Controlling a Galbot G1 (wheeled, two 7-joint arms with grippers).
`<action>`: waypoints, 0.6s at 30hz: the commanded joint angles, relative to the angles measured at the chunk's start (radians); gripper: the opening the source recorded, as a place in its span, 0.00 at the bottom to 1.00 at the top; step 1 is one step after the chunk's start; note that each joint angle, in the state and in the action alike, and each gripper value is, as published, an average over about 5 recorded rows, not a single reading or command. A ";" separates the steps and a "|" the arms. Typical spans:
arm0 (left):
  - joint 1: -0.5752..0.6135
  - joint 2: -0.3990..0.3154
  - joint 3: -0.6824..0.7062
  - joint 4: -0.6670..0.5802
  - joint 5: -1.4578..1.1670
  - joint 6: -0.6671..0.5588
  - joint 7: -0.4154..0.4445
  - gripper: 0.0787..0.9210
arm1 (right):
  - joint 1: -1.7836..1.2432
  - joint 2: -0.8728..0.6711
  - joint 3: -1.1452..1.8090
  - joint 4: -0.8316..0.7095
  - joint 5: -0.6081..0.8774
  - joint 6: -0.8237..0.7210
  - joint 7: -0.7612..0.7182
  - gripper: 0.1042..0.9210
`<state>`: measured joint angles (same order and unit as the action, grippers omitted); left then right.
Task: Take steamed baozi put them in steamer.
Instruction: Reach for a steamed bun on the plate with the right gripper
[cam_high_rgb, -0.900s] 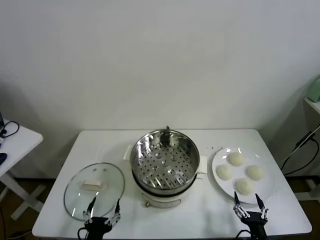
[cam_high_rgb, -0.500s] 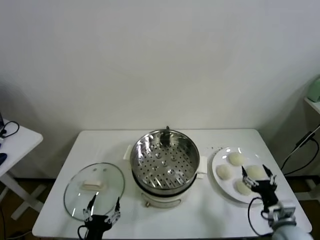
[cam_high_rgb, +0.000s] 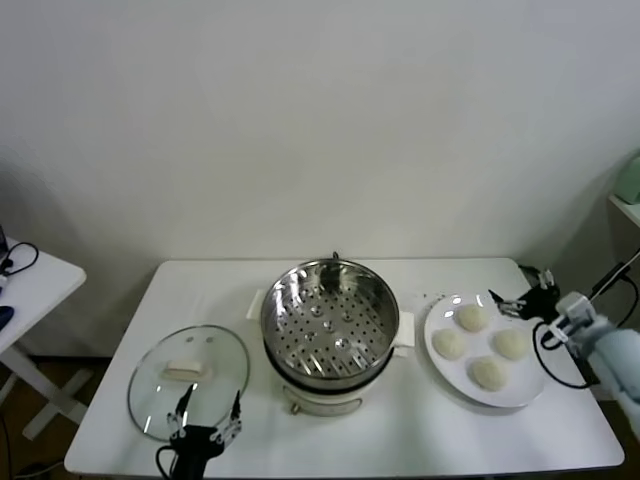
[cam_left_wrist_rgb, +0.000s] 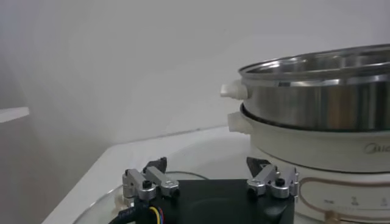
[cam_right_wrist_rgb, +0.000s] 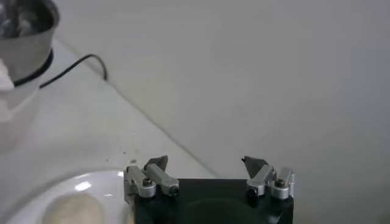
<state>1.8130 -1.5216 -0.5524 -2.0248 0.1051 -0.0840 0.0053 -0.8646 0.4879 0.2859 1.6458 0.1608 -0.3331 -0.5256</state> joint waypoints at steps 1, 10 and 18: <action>-0.002 0.000 0.001 0.004 0.005 -0.004 0.000 0.88 | 0.683 -0.205 -0.715 -0.186 -0.088 0.104 -0.342 0.88; -0.002 -0.008 -0.001 0.001 0.015 -0.008 0.000 0.88 | 1.264 -0.032 -1.375 -0.417 -0.051 0.213 -0.527 0.88; 0.000 -0.011 -0.017 0.004 0.018 -0.015 -0.003 0.88 | 1.268 0.178 -1.462 -0.661 -0.020 0.277 -0.594 0.88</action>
<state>1.8111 -1.5319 -0.5672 -2.0213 0.1216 -0.0983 0.0026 0.1337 0.5184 -0.8329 1.2402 0.1250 -0.1326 -0.9784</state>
